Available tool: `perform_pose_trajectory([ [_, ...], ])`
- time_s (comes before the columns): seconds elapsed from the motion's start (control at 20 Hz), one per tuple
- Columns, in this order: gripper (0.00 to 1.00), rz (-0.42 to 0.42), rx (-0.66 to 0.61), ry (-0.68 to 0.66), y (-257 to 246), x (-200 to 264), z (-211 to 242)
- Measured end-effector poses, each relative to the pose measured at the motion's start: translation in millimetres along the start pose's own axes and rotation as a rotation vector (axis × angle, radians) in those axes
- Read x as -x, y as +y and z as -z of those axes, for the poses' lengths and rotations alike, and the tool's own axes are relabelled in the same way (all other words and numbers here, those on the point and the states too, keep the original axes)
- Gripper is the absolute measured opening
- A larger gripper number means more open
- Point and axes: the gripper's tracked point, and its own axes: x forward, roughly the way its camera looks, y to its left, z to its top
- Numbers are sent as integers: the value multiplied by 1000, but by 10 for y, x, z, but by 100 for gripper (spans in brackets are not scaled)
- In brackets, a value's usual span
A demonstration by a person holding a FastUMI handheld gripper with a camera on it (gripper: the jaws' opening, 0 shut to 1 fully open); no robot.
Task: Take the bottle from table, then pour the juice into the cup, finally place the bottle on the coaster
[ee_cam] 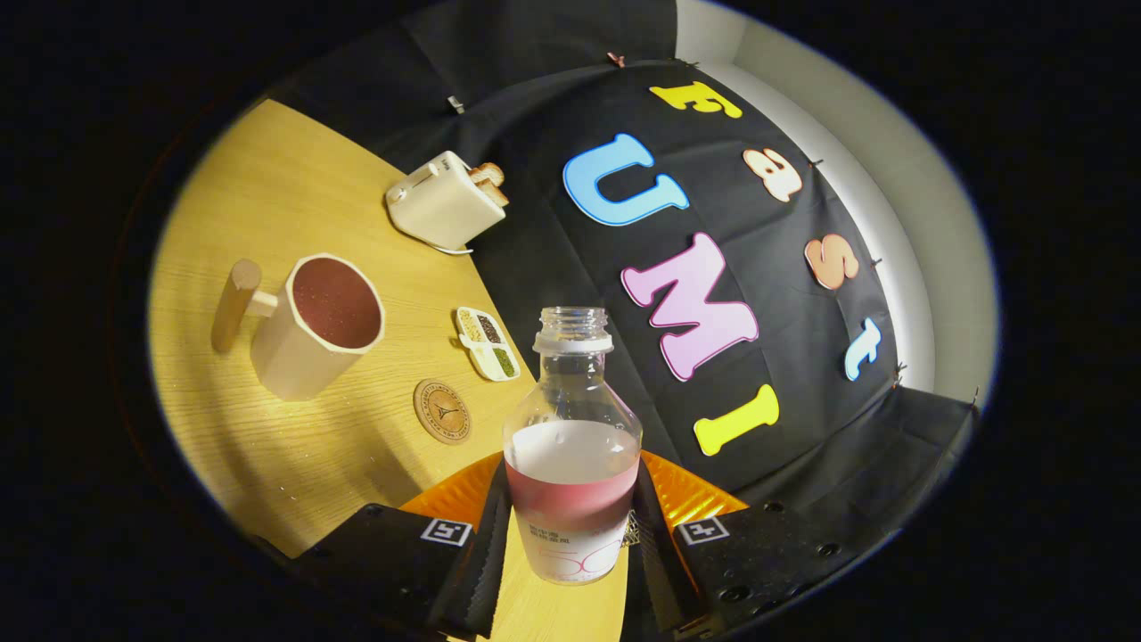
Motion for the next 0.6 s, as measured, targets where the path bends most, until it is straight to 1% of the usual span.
perform_pose_trajectory([
  [0.25,68,-47,181,-14,235,-65,-154],
  [0.6,68,-104,348,13,432,-101,-112],
])
